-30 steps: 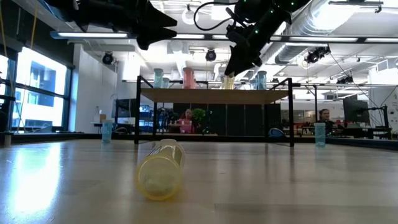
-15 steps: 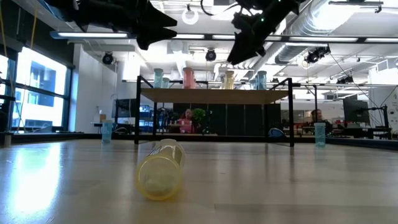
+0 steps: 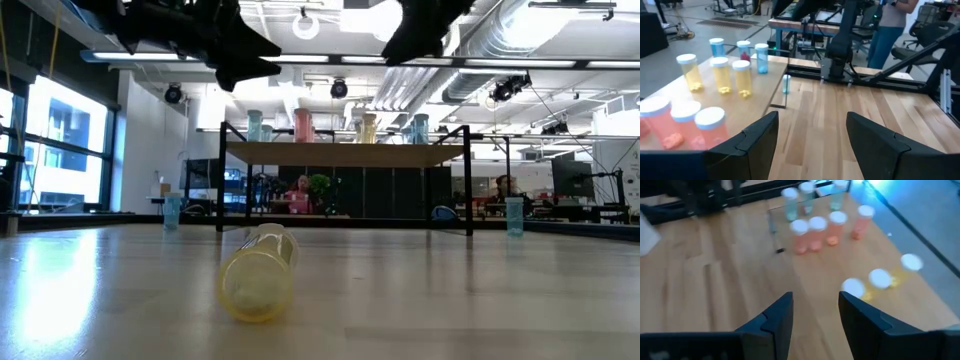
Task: Pick and place medicine bottles onto shelf by color
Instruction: Put the green pill bottle on the shelf
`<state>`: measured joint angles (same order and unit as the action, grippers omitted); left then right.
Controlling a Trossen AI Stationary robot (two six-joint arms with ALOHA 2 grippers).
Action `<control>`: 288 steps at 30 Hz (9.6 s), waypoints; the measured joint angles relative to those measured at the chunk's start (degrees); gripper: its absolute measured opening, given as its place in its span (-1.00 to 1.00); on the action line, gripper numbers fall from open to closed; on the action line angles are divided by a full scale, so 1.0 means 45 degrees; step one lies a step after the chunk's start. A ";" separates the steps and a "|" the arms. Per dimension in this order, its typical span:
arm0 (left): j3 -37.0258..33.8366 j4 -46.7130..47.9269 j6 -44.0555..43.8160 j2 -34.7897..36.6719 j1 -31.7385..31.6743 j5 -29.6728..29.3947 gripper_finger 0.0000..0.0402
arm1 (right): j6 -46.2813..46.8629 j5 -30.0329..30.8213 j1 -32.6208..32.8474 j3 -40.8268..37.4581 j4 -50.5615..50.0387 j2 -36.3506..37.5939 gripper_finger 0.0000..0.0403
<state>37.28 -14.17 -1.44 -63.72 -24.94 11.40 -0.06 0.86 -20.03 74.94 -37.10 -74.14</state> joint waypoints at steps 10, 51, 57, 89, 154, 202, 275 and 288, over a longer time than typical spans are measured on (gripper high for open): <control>0.0000 0.0167 0.0292 0.0068 0.0401 0.0022 0.12 | 0.1299 0.2036 0.1910 -0.1328 -0.1436 0.1567 -0.26; 0.0000 0.0672 0.1144 0.1010 0.0401 -0.0002 0.12 | 1.5027 0.9811 0.0498 -0.8298 -0.3926 0.6734 -0.26; 0.0000 0.0946 0.1376 0.1005 0.0401 -0.0004 0.12 | 1.4901 0.8339 -0.0818 -0.8310 -0.3978 0.6734 -0.26; -0.0005 0.1398 0.1381 0.1005 0.0397 0.0000 0.12 | 1.2018 0.2788 -0.4596 -0.8310 -0.2819 0.5379 -0.08; -0.0005 0.1467 0.1694 0.1001 0.0384 -0.0005 0.12 | 1.6554 0.9595 0.0703 -1.1837 0.4113 -0.0821 -0.20; -0.0010 0.1468 0.1654 0.1001 0.0386 -0.0005 0.12 | 1.6700 0.9233 0.1380 -1.1837 0.3865 -0.0301 -0.59; 0.2701 0.6409 -0.0881 -0.1029 0.3407 0.0709 0.12 | 0.5644 0.0064 0.6347 -0.0108 0.4320 -0.5955 -0.59; 0.2699 0.5027 -0.0876 -0.2599 0.4099 0.0712 0.12 | 0.5416 -0.0084 0.6176 0.0262 0.5169 -0.6621 -0.59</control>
<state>49.42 8.45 -5.39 -75.42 -6.49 14.60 24.31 0.48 7.77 76.12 -13.84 -103.93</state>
